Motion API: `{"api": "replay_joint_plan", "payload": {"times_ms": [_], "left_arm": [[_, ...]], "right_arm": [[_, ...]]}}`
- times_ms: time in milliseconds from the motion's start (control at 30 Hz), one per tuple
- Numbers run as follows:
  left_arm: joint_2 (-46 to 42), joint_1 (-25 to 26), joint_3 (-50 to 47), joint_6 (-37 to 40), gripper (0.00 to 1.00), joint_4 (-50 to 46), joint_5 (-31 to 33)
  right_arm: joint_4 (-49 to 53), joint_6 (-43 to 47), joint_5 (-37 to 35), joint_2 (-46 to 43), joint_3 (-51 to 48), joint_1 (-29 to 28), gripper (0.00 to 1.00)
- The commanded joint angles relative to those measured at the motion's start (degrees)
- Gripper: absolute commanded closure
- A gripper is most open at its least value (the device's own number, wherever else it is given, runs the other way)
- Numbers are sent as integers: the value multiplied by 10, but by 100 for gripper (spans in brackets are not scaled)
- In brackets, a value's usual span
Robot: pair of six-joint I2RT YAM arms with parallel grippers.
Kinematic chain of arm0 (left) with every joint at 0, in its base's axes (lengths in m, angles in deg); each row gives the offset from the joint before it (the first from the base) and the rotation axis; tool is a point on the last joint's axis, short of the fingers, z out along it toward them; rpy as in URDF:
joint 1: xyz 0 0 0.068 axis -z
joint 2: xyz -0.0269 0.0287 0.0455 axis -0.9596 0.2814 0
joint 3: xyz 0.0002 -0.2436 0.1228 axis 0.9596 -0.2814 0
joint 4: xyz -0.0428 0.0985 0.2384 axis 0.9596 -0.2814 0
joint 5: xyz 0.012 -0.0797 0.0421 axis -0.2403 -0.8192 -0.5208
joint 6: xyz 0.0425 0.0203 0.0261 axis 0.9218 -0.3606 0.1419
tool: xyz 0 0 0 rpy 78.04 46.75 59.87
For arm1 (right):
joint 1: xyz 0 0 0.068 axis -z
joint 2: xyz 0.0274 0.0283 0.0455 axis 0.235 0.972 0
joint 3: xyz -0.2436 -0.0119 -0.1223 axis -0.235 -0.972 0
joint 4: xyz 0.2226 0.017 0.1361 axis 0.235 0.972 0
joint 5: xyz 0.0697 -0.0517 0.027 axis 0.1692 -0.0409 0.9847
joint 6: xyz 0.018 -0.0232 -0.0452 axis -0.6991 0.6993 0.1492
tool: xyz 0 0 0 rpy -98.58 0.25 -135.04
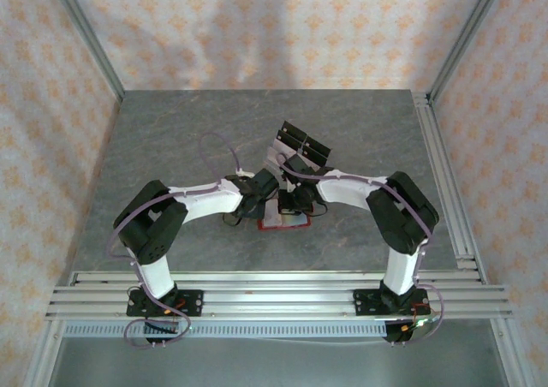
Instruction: Put the credit cards into the card holder
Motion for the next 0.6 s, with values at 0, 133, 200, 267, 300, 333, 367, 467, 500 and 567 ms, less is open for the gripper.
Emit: {"api": "replay_joint_plan", "payload": {"times_ms": [0, 133, 200, 267, 300, 333, 367, 467, 500, 567], "left_arm": [[25, 4, -10, 1, 0, 18, -7], [20, 4, -8, 0, 0, 13, -3], [12, 3, -6, 0, 0, 5, 5], [1, 1, -6, -2, 0, -2, 12], [-7, -2, -6, -2, 0, -6, 16], [-13, -6, -6, -3, 1, -9, 17], [-20, -10, -7, -2, 1, -13, 20], [-37, -22, -8, -2, 1, -24, 23], [-42, -26, -8, -1, 0, -26, 24], [-49, -32, -9, 1, 0, -30, 24]], "right_arm": [[2, 0, 9, 17, 22, -15, 97], [-2, -3, 13, 21, 25, -18, 96], [0, -2, 6, 17, 23, -18, 96], [6, 1, -9, 11, 21, -18, 93], [9, 1, -19, 6, 19, -17, 89], [10, 2, -25, 0, 15, -17, 86], [11, 1, -29, -8, 10, -14, 83], [10, 0, -35, -28, -8, -3, 78], [10, 0, -36, -35, -13, 1, 77], [11, 0, -35, -46, -19, 5, 76]]}}
